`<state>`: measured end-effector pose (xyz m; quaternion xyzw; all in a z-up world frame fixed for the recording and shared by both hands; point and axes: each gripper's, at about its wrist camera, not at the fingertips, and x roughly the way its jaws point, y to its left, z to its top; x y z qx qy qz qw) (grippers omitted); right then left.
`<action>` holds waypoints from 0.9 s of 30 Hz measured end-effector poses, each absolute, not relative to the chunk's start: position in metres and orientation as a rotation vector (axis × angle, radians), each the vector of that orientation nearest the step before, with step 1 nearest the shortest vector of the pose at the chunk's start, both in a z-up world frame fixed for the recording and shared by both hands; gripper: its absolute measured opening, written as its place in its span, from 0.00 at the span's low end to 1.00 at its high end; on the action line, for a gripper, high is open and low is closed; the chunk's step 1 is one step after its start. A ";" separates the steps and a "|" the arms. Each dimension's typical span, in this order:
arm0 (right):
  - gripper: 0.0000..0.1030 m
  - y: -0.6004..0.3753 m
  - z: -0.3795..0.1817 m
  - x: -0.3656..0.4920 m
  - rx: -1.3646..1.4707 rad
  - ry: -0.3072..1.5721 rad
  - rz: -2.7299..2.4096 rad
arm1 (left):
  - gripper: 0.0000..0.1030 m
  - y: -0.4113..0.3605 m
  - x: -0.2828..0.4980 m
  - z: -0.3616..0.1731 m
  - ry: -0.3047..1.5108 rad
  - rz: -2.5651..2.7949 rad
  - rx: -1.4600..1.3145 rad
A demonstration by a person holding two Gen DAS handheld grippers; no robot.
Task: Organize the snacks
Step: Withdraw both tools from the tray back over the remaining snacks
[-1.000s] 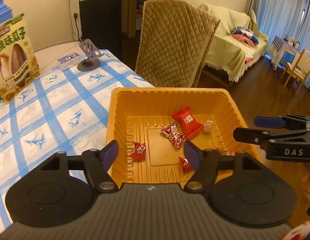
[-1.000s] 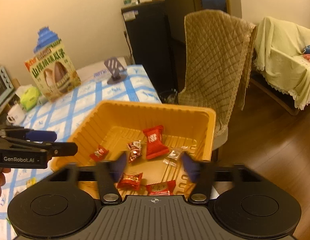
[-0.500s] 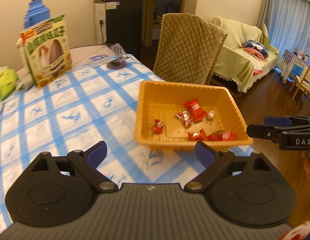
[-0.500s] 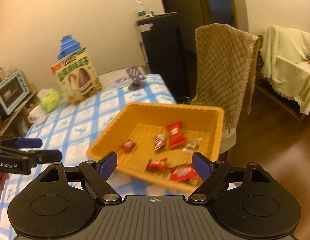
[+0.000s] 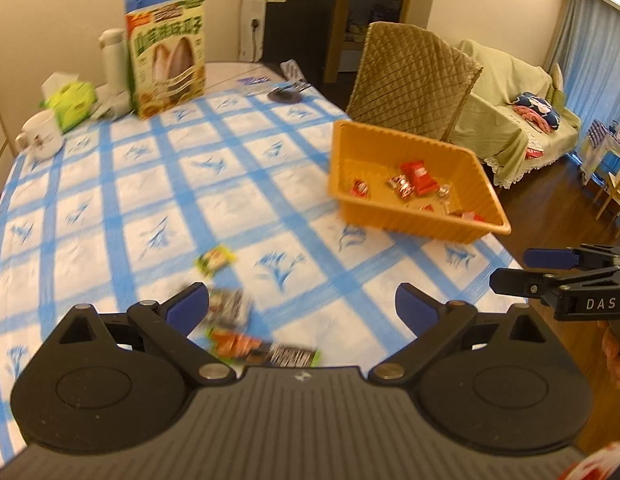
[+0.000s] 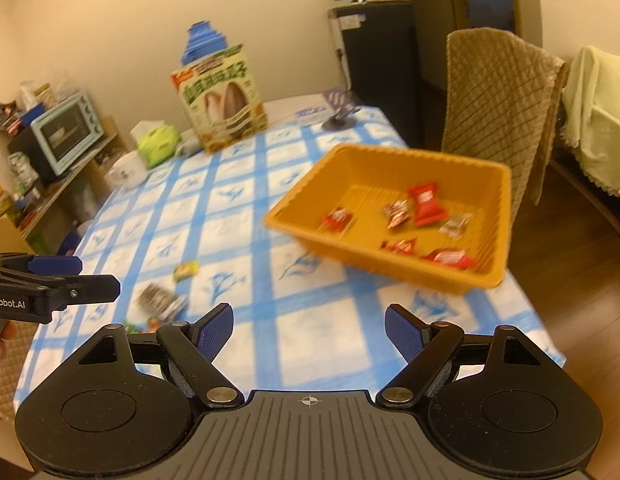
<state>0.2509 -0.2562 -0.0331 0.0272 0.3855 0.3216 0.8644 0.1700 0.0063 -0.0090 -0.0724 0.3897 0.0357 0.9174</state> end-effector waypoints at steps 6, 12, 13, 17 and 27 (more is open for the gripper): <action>0.80 -0.231 -0.043 0.227 0.031 0.842 0.716 | 0.96 0.029 0.130 -0.020 0.830 0.126 -0.188; 0.80 -0.203 -0.056 0.209 -0.005 0.874 0.763 | 0.96 0.053 0.097 -0.031 0.858 0.184 -0.217; 0.80 -0.197 -0.059 0.206 -0.013 0.878 0.774 | 0.96 0.057 0.092 -0.032 0.861 0.190 -0.224; 0.80 -0.176 -0.068 0.195 -0.037 0.888 0.813 | 0.96 0.071 0.075 -0.037 0.870 0.213 -0.246; 0.80 -0.136 -0.085 0.178 -0.097 0.917 0.890 | 0.96 0.096 0.050 -0.049 0.889 0.253 -0.285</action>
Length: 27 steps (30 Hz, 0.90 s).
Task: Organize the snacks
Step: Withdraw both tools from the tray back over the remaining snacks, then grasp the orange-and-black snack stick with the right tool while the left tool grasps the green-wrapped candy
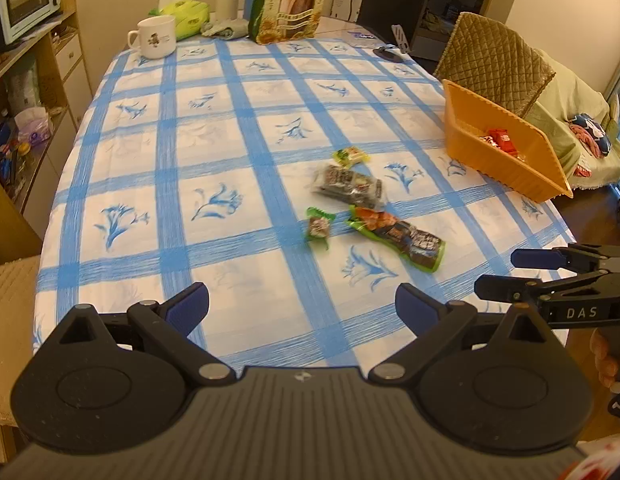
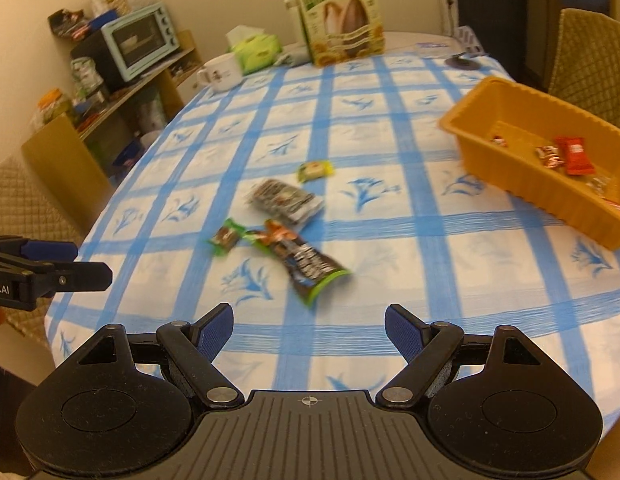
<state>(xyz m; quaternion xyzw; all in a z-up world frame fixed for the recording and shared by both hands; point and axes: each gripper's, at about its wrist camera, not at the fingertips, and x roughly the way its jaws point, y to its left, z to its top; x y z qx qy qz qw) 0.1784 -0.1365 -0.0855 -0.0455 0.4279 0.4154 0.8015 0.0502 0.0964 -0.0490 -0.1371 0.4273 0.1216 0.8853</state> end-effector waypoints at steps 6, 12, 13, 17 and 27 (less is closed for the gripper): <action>0.80 -0.119 -0.095 0.172 -0.135 0.935 0.923 | 0.96 0.106 0.042 -0.057 0.904 0.273 -0.295; 0.80 -0.104 -0.101 0.171 -0.183 0.914 0.956 | 0.96 0.114 0.038 -0.065 0.912 0.291 -0.305; 0.80 -0.102 -0.102 0.172 -0.188 0.903 0.963 | 0.96 0.114 0.038 -0.066 0.912 0.294 -0.308; 0.80 -0.091 -0.102 0.180 -0.222 0.852 0.993 | 0.95 0.118 0.039 -0.070 0.914 0.304 -0.309; 0.67 -0.060 -0.118 0.208 -0.325 0.789 1.064 | 0.94 0.127 0.049 -0.081 0.920 0.325 -0.309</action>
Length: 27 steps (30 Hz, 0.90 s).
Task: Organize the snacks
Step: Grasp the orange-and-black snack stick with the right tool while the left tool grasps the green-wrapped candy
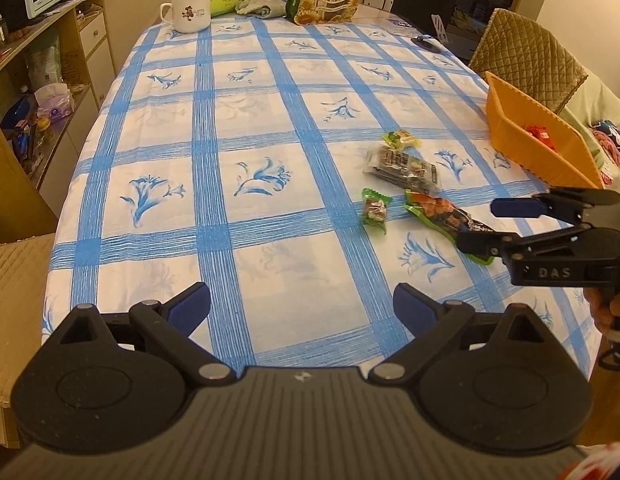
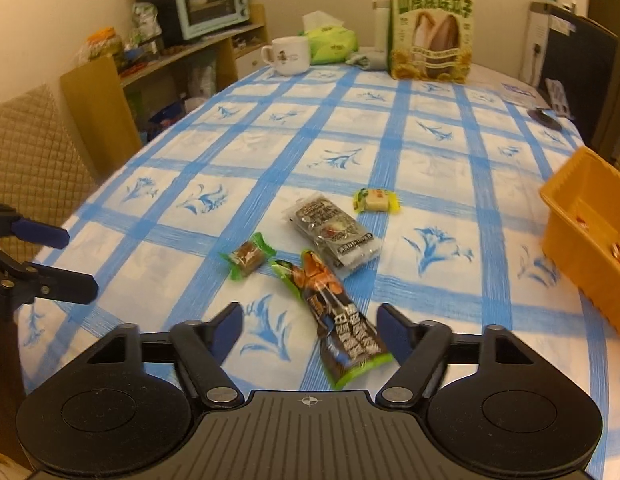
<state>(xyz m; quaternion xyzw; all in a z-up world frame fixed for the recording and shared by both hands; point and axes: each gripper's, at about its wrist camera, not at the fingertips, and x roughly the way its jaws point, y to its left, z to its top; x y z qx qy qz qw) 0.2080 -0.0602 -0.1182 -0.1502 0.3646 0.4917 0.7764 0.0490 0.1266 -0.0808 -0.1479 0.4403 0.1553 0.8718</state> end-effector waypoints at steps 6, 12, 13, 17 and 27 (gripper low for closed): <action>0.57 -0.044 -0.134 0.221 -0.392 0.792 1.091 | 0.94 0.132 0.055 -0.084 0.926 0.342 -0.309; 0.52 -0.034 -0.143 0.229 -0.436 0.792 1.112 | 0.93 0.135 0.060 -0.086 0.927 0.356 -0.307; 0.51 -0.032 -0.144 0.230 -0.441 0.792 1.115 | 0.93 0.136 0.061 -0.086 0.929 0.358 -0.307; 0.46 -0.029 -0.147 0.231 -0.460 0.788 1.129 | 0.93 0.137 0.064 -0.087 0.932 0.364 -0.306; 0.29 -0.035 -0.147 0.224 -0.493 0.757 1.160 | 0.87 0.129 0.082 -0.090 0.933 0.335 -0.278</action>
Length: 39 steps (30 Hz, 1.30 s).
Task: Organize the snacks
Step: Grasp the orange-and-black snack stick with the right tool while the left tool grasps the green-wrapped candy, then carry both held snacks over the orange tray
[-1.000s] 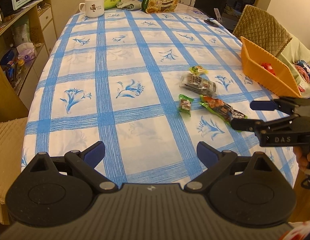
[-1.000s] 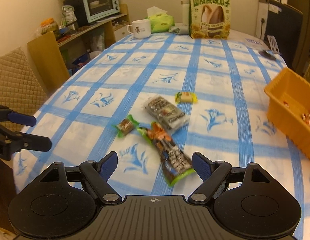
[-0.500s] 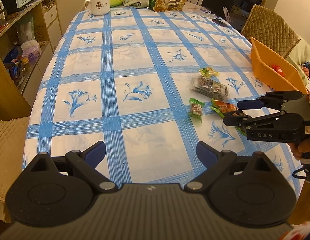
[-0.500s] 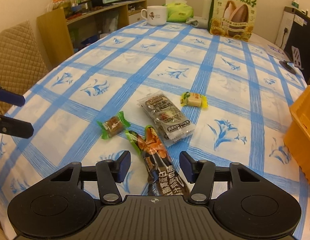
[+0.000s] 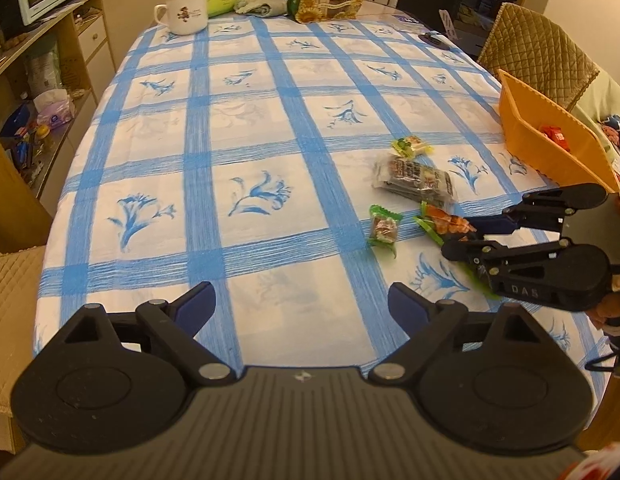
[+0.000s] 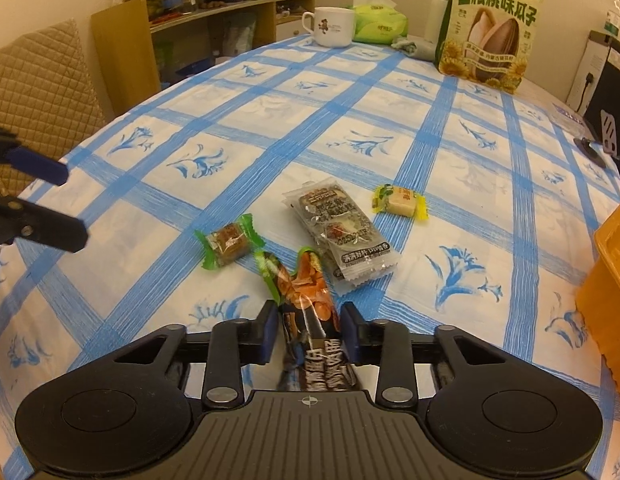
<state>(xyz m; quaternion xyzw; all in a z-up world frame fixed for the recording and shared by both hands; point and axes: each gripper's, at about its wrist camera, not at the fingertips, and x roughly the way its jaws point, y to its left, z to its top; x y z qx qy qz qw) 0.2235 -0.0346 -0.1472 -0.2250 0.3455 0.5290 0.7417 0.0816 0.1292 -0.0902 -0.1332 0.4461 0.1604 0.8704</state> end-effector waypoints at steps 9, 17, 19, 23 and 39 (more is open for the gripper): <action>0.29 -0.073 -0.125 0.227 -0.332 0.789 1.078 | 0.71 0.113 0.113 -0.098 0.909 0.242 -0.212; 0.29 -0.120 -0.109 0.241 -0.230 0.825 0.932 | 0.43 0.106 0.150 -0.112 0.919 0.164 -0.147; 0.29 -0.132 -0.106 0.244 -0.204 0.830 0.898 | 0.39 0.105 0.158 -0.115 0.926 0.150 -0.135; 0.29 -0.154 -0.101 0.246 -0.167 0.836 0.842 | 0.31 0.102 0.171 -0.121 0.950 0.142 -0.107; 0.29 -0.191 -0.088 0.248 -0.128 0.814 0.768 | 0.18 0.090 0.179 -0.123 0.968 0.136 -0.080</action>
